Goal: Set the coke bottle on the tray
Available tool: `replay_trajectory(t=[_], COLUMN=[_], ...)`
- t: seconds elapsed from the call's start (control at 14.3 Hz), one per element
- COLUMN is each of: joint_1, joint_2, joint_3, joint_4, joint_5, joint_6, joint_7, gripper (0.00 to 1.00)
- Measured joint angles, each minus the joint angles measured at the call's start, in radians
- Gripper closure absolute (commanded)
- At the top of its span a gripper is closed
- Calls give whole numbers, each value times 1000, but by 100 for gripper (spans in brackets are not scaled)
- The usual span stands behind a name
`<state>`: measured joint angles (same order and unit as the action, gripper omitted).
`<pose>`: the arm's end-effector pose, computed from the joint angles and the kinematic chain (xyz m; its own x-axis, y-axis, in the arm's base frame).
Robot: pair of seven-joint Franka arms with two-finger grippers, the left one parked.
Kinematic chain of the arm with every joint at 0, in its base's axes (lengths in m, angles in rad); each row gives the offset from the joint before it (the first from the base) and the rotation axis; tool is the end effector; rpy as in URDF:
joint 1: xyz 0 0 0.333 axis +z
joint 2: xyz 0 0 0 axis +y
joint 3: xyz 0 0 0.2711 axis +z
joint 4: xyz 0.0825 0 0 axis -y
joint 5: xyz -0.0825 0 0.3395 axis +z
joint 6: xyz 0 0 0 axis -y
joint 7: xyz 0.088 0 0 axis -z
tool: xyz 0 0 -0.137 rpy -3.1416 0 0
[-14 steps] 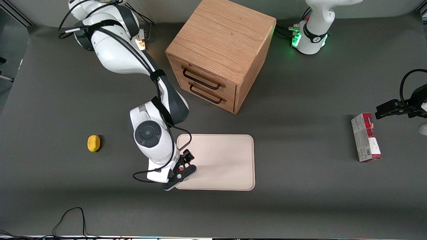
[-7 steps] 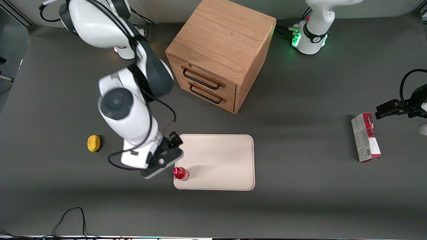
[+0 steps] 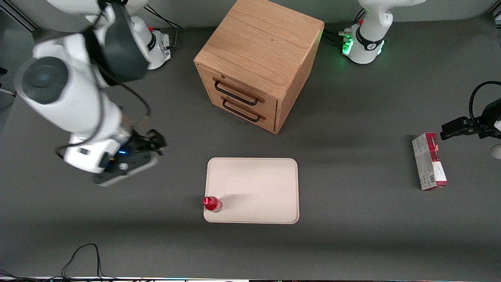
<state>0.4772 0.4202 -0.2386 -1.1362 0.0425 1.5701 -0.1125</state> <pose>0.5862 0.1783 0.5037 0.9309 0.3647 0.0180 0.3633 -0.9300 0.0564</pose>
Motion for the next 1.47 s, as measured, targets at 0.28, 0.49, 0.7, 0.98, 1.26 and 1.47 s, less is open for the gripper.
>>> replay_trajectory(t=[0.28, 0.49, 0.7, 0.98, 1.26, 1.47], joint_1=[-144, -305, -352, -370, -369, -370], joint_2=[-204, -318, -356, -361, -361, -361], joint_3=[-12, 92, 114, 114, 114, 110], joint_4=[-282, -438, -471, -472, -470, -462], joint_5=[35, 35, 22, 5, 0, -3], joint_6=[87, 121, 121, 121, 121, 119], joint_7=[-6, -6, -6, 15, 30, 35], gripper=[0, 0, 0, 0, 0, 0])
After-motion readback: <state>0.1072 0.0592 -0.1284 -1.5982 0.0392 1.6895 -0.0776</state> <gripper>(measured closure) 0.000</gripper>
